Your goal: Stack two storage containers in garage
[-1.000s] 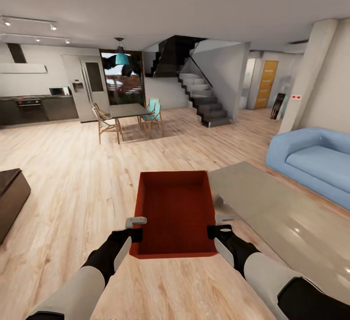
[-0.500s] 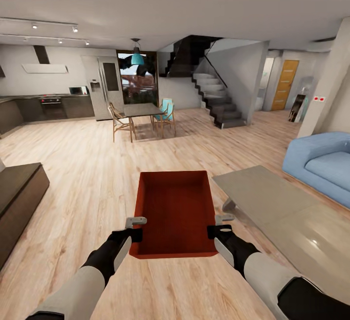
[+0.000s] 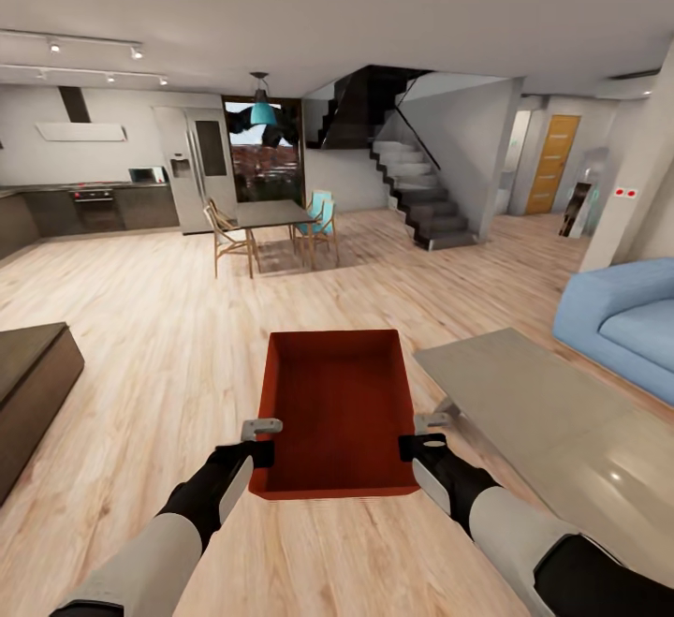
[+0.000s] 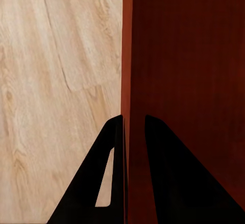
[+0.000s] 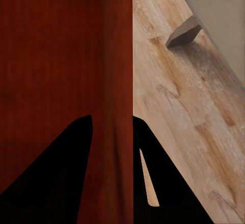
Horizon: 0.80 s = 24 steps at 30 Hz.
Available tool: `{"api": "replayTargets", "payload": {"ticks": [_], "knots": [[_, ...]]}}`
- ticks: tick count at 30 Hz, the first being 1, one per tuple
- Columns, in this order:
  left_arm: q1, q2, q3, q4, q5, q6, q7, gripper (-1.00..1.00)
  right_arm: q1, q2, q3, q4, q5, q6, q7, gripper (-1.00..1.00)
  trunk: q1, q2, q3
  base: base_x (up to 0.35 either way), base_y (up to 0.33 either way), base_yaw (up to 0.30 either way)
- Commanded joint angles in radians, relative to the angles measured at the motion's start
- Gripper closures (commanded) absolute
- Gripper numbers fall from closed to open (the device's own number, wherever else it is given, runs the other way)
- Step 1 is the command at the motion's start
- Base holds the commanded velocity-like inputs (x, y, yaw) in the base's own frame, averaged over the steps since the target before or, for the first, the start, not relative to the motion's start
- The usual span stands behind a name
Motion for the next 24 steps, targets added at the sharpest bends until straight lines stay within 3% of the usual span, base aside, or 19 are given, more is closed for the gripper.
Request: {"api": "replayTargets", "payload": {"ticks": [1, 24], "knots": [[-0.002, 0.001, 0.007, -0.005, -0.025, 0.008, 0.028, 1.00, -0.001, -0.003, 0.013, 0.008, -0.003, 0.006, -0.010, 1.00, 0.001, -0.002, -0.002, 0.322, 0.000, 0.000], [-0.002, 0.003, 0.007, -0.005, -0.025, 0.008, 0.028, 1.00, -0.001, -0.001, 0.013, 0.008, -0.003, 0.007, -0.010, 1.00, 0.001, -0.002, -0.002, 0.322, 0.000, 0.000]]}}
